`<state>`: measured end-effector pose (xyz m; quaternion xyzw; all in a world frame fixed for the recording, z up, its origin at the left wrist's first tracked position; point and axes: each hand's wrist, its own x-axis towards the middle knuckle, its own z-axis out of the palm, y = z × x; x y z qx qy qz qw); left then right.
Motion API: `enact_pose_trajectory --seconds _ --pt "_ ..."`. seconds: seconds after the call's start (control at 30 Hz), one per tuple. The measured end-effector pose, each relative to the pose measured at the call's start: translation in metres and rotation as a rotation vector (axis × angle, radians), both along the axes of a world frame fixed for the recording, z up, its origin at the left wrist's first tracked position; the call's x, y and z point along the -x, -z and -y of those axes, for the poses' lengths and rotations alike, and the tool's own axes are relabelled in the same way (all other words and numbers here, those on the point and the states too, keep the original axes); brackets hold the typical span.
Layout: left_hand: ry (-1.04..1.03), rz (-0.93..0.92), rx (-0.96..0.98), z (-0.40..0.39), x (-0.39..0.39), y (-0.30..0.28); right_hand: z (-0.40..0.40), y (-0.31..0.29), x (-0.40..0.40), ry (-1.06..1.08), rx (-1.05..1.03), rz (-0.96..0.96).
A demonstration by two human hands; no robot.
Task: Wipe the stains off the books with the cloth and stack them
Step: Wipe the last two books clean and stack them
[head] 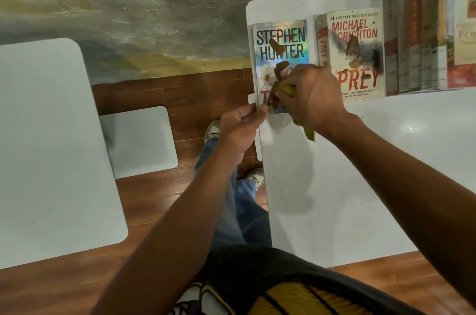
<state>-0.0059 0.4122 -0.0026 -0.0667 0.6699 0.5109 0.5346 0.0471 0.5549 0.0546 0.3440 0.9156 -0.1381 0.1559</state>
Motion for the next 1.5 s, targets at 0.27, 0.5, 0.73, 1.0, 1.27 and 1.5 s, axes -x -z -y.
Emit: enact_pose_trajectory --seconds 0.27,0.5,0.73,1.0,1.27,1.5 --pt "0.014 -0.002 0.010 0.000 0.000 0.000 0.001 0.001 -0.003 0.017 -0.001 0.000" --pt "0.018 0.003 0.002 0.000 0.000 0.003 -0.001 -0.003 -0.006 0.020 0.010 -0.029" --pt "0.019 0.006 0.014 0.001 0.000 0.004 -0.002 -0.002 -0.005 0.049 0.010 0.010" --pt "0.028 0.013 0.008 0.001 0.001 0.007 -0.008 -0.006 -0.003 0.003 0.018 0.000" --pt "0.049 0.002 0.024 0.002 0.002 0.008 -0.011 -0.013 -0.004 -0.020 0.052 -0.014" --pt "0.042 -0.007 0.014 0.002 0.001 0.007 -0.015 -0.011 0.003 -0.066 0.061 0.010"
